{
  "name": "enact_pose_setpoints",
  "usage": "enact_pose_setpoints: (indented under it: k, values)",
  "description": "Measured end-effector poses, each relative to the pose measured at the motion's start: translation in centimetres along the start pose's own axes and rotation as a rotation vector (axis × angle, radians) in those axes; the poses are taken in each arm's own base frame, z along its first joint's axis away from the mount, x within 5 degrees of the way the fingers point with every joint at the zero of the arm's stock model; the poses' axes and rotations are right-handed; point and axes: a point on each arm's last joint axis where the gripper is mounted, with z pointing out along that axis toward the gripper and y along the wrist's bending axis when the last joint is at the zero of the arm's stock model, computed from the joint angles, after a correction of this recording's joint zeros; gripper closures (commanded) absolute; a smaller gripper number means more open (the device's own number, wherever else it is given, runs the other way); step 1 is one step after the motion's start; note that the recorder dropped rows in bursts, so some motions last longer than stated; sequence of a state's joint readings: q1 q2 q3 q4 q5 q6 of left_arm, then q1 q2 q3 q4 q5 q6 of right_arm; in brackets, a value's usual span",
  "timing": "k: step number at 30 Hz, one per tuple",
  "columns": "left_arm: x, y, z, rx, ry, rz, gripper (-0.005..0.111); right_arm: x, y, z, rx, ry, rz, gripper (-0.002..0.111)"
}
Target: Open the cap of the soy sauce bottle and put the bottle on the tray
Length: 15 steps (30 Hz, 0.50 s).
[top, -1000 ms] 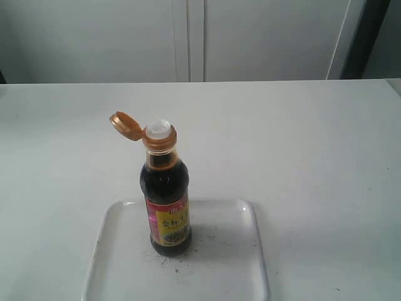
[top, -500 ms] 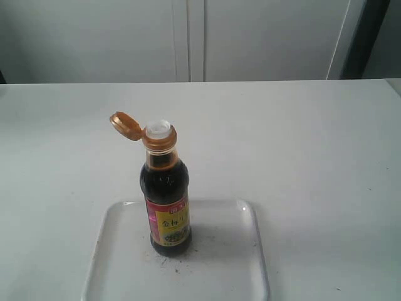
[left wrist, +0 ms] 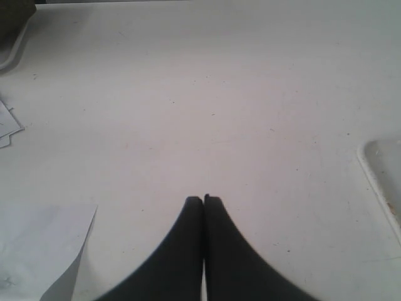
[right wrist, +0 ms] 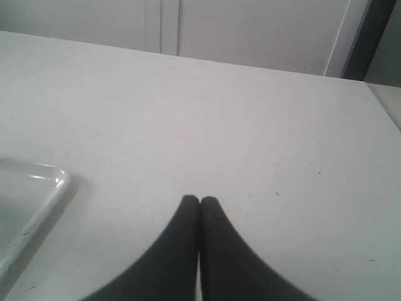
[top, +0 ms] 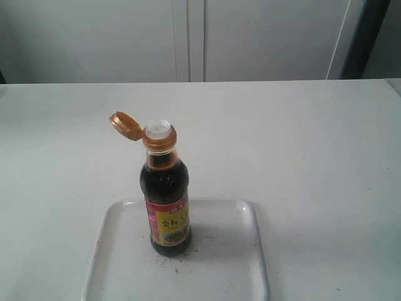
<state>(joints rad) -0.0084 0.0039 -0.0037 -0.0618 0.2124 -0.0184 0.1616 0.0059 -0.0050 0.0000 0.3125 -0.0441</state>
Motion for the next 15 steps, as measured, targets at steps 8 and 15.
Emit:
enact_pose_setpoints:
  k: [8,15]
  values:
    - [0.00,0.00,0.00,0.000,0.000,0.000,0.107,0.21,0.03,0.00,-0.002,0.023,0.050,0.108]
    - [0.00,0.00,0.00,0.000,0.000,0.000,0.107,0.23,0.04,0.00,-0.004,0.025,0.054,0.108]
